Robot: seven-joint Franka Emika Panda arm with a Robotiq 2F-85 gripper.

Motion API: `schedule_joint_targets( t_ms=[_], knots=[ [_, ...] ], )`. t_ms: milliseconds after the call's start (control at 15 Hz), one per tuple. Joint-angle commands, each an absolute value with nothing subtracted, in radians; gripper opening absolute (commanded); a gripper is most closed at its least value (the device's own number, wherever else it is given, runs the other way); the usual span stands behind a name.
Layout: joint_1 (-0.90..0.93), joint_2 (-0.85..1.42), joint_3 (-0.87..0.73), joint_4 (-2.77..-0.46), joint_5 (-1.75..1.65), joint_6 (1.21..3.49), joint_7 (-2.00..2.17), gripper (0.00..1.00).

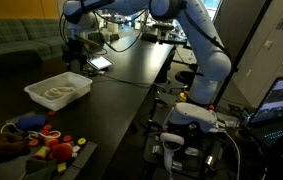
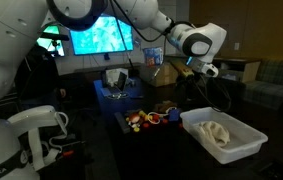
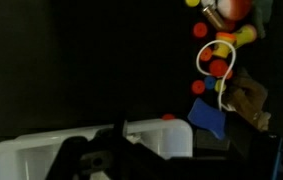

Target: Use the towel to push all the objects to the left

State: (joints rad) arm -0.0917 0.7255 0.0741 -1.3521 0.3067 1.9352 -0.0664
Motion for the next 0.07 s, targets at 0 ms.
schedule_joint_targets(
  t_ms=[0],
  knots=[
    [-0.095, 0.715, 0.065, -1.39, 0.302, 1.983, -0.082, 1.0]
  ],
)
